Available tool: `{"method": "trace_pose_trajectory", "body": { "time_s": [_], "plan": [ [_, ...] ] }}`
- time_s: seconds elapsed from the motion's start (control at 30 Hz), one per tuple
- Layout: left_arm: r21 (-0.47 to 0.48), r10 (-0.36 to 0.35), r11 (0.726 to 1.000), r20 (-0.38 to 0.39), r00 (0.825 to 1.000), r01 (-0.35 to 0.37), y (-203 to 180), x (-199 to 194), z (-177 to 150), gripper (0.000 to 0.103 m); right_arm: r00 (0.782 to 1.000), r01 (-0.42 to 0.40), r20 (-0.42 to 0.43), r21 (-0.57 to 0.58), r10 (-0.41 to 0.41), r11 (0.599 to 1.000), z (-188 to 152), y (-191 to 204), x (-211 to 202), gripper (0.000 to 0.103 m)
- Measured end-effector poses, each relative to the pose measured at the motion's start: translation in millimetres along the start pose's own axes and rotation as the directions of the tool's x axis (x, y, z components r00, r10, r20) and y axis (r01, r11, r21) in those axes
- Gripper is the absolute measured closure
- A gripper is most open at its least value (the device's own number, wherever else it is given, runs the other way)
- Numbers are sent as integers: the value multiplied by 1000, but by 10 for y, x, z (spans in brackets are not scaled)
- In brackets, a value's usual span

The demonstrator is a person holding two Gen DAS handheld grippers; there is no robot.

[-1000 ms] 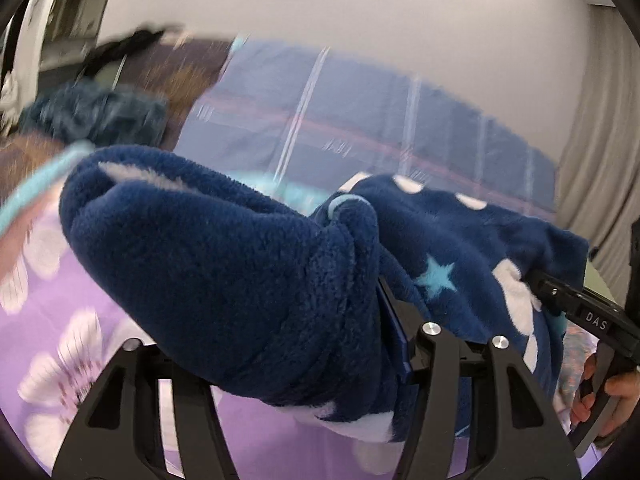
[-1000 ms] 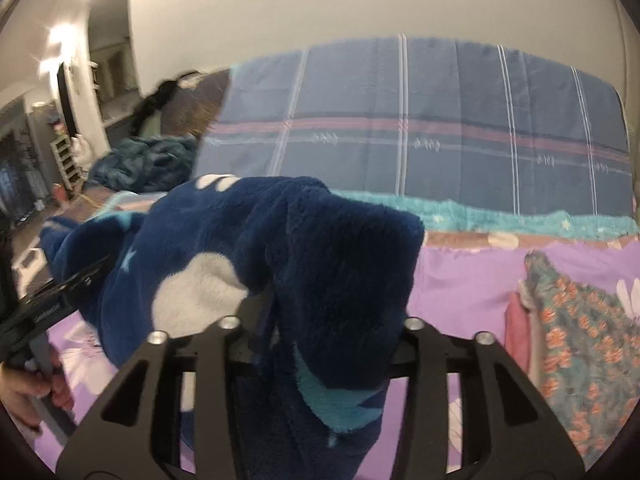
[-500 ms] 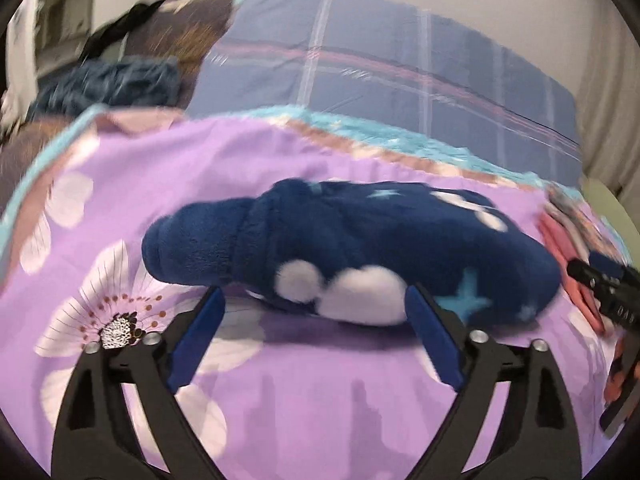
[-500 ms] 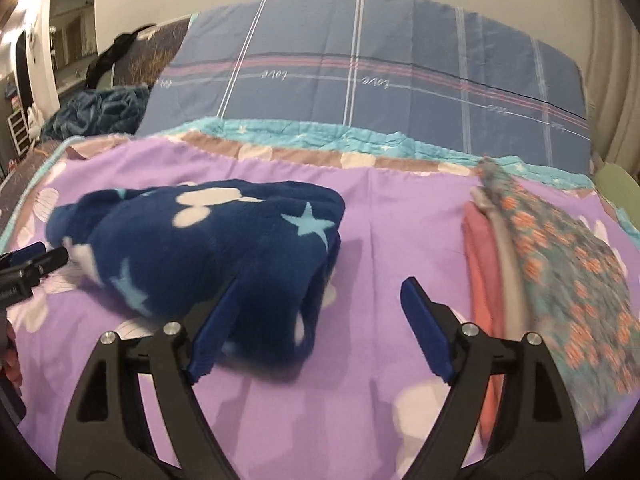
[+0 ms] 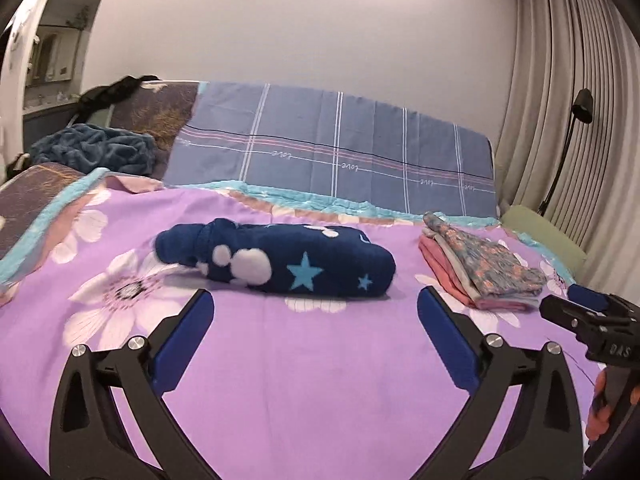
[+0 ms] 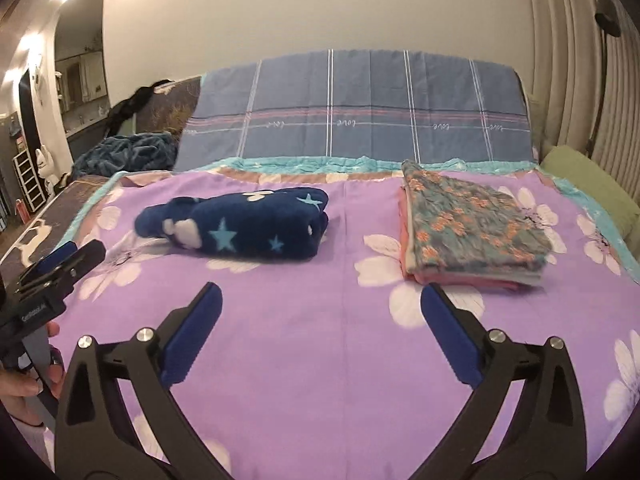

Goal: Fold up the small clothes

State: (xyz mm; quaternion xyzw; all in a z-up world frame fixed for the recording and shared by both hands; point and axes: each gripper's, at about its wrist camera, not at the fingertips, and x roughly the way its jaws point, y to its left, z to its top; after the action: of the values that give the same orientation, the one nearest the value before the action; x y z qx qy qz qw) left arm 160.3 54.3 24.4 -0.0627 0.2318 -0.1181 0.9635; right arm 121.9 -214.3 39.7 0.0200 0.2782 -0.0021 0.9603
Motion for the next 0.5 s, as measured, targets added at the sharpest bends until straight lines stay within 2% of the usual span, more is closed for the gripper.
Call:
{"method": "trace_pose_trajectory", "body": {
  "time_s": [0.13,0.27,0.5],
  "plan": [
    [76,18,997,56,998,-22,-299,-492,-85,1,997,60,56,-64,-56,996,-145,84,-444,2],
    [152,53,986,99,994,-68,-590,-831,-180,1,997,38,68,-76,-33,996,-262,127,-730,2],
    [199,89,973,164,982,-122,-882,-1228,-342,1,994,41,106,-68,-34,997,-383,113,-1103,2]
  ]
}}
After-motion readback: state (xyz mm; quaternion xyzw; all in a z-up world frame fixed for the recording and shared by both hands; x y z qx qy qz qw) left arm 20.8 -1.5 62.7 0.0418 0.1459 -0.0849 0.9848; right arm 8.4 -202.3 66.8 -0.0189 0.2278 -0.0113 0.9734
